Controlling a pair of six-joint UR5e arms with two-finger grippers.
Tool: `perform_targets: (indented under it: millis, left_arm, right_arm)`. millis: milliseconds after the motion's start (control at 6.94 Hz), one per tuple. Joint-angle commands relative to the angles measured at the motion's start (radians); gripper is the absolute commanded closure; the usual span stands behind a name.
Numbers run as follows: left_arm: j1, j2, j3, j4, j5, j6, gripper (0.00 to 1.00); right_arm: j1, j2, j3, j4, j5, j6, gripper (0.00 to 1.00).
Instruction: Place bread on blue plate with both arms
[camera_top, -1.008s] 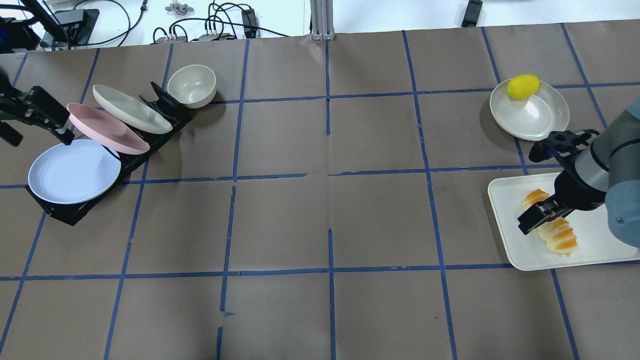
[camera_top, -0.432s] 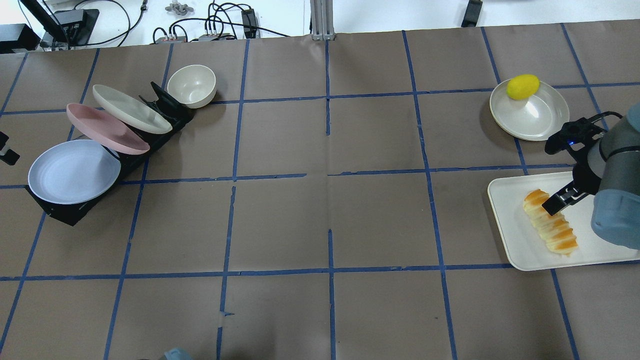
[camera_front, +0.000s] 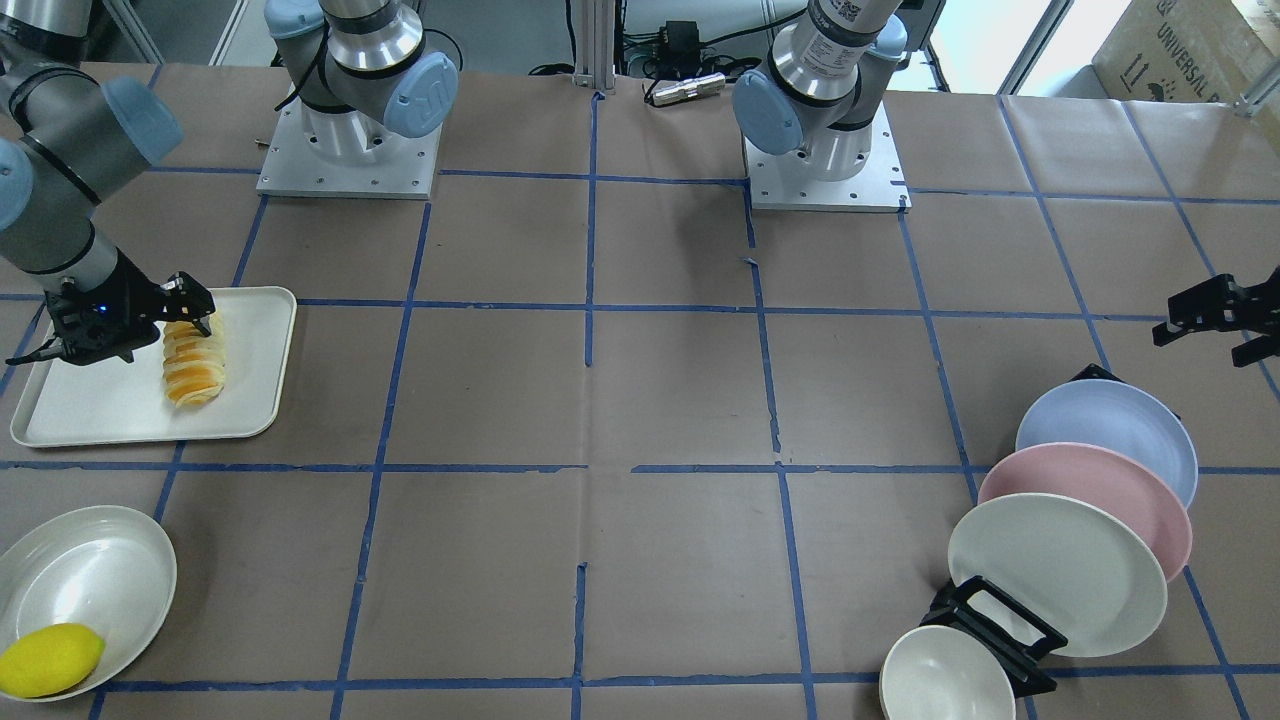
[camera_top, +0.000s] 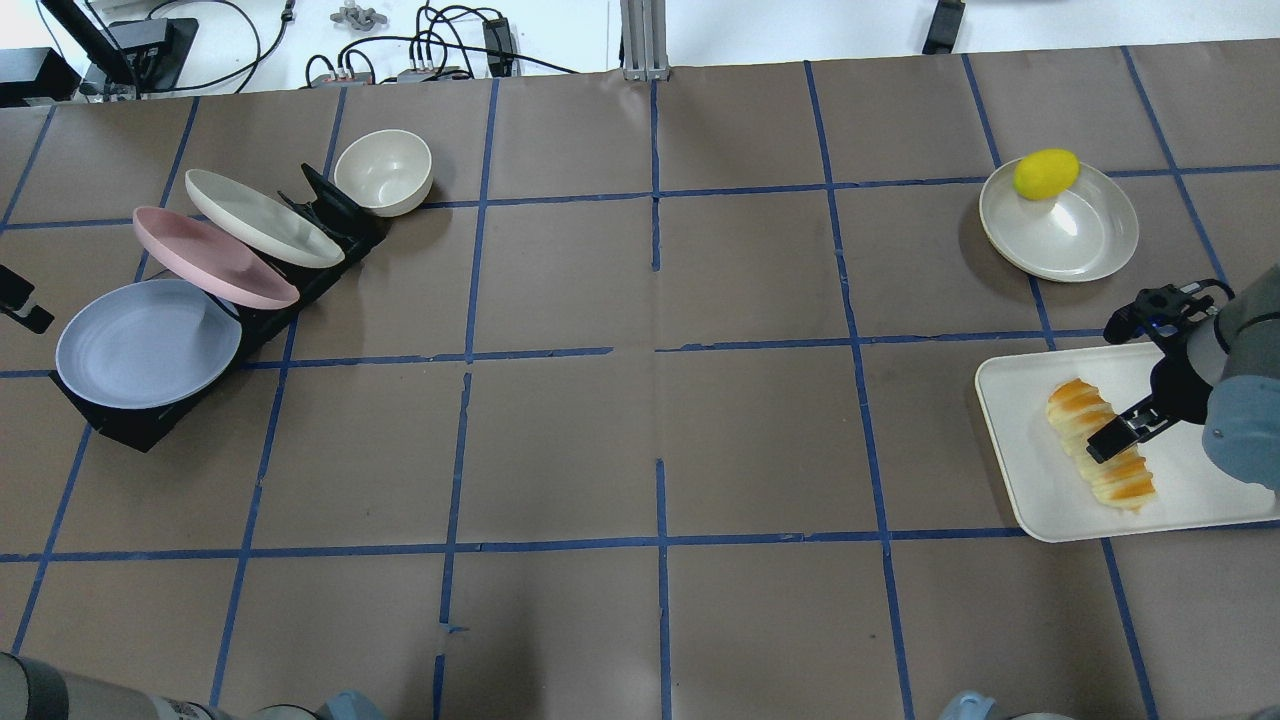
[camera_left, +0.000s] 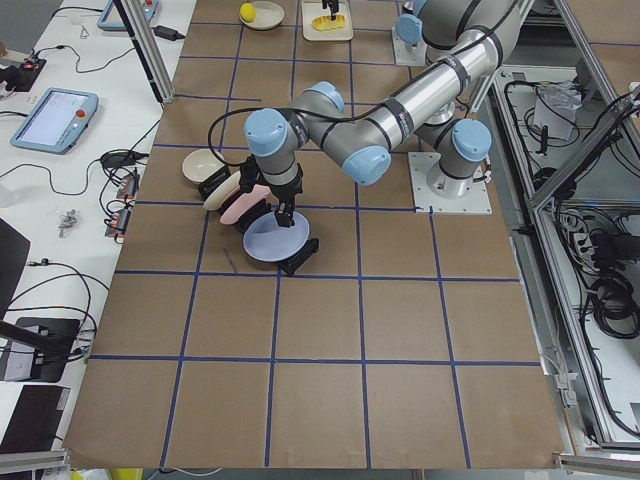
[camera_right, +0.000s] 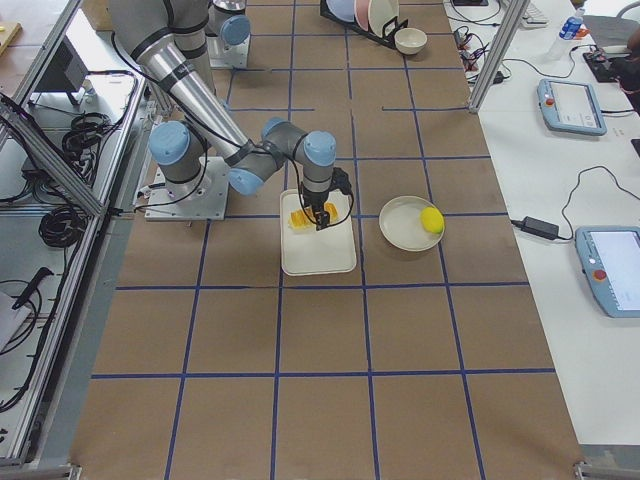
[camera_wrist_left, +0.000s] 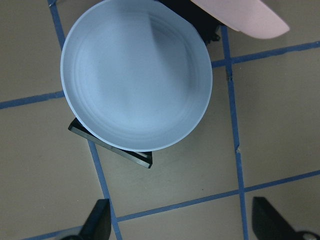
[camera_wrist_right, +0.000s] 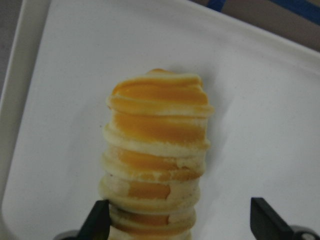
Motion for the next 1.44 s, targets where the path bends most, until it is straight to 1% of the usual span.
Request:
perform_targets:
  millis: [0, 288, 432, 576, 720, 864, 1008, 1152, 1296]
  left_arm:
    - [0.010, -0.108, 0.058, 0.045, -0.020, 0.019, 0.00]
    - [0.008, -0.222, 0.153, 0.035, -0.039, 0.042, 0.00]
    - [0.010, -0.272, 0.159, 0.044, -0.050, 0.054, 0.00]
    - [0.008, -0.291, 0.162, 0.047, -0.079, 0.054, 0.00]
    - [0.007, -0.302, 0.164, 0.048, -0.080, 0.054, 0.00]
    - [0.008, -0.311, 0.164, 0.048, -0.080, 0.056, 0.01]
    - [0.010, -0.329, 0.166, 0.071, -0.079, 0.067, 0.05]
    - [0.010, -0.340, 0.169, 0.109, -0.074, 0.083, 0.04]
    - [0.011, -0.355, 0.187, 0.111, -0.077, 0.082, 0.04]
  right_arm:
    - [-0.012, 0.012, 0.004, 0.066, 0.019, -0.021, 0.02]
    - [-0.012, -0.031, 0.001, 0.110, 0.017, -0.018, 0.02]
    - [-0.012, -0.040, -0.011, 0.143, 0.016, -0.015, 0.02]
    - [-0.012, -0.040, -0.006, 0.143, 0.019, -0.015, 0.03]
    - [-0.012, -0.040, -0.002, 0.143, 0.019, -0.010, 0.08]
    - [-0.010, -0.040, 0.000, 0.143, 0.020, -0.007, 0.12]
    - [-0.010, -0.040, 0.001, 0.143, 0.022, -0.002, 0.13]
    - [-0.009, -0.035, 0.000, 0.136, 0.024, 0.007, 0.14]
    - [-0.009, -0.029, 0.000, 0.125, 0.045, 0.011, 0.14]
